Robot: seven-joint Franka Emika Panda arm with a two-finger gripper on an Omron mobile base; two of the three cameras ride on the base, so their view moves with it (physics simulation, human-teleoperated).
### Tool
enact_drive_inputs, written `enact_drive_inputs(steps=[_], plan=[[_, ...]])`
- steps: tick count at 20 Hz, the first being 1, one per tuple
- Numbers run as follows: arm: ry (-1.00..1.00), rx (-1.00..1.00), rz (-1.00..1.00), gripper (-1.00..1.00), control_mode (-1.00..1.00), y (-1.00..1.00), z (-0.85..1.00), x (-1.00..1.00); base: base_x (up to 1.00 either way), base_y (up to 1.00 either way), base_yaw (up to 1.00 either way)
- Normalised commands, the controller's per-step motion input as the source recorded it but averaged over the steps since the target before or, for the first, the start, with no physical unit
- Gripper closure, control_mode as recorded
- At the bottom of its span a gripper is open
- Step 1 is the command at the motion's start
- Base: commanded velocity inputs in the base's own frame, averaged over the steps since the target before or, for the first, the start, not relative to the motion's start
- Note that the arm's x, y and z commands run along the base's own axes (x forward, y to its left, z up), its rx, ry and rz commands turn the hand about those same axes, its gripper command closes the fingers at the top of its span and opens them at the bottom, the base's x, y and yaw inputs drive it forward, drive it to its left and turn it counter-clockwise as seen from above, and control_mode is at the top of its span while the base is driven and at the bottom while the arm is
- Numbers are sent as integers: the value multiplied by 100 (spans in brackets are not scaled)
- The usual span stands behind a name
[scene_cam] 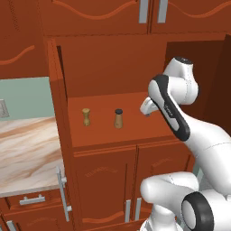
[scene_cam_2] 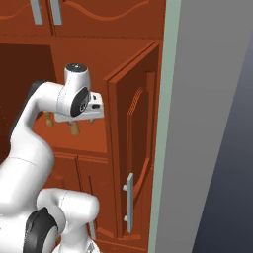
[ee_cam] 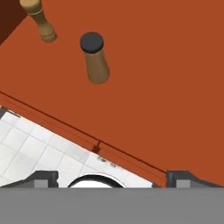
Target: Take 2 condiments from the cabinet and move them on the counter near the stove.Make sure the condiments are lined up with each other, next to each other.
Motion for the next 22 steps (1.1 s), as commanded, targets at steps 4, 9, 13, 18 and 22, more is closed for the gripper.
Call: enact_drive_inputs(steps=[4,9,13,18,22], plan=[[-12,0,2,-100,-100,59,-18,5,0,0,0],[-6,0,-9,-100,-100,46,-7,7,0,0,0],[-1,0,-12,-100,-100,46,-4,10,0,0,0],[0,0,-15,-100,-100,48,-7,16,0,0,0],[0,0,-16,-100,-100,19,-8,31,0,0,0]])
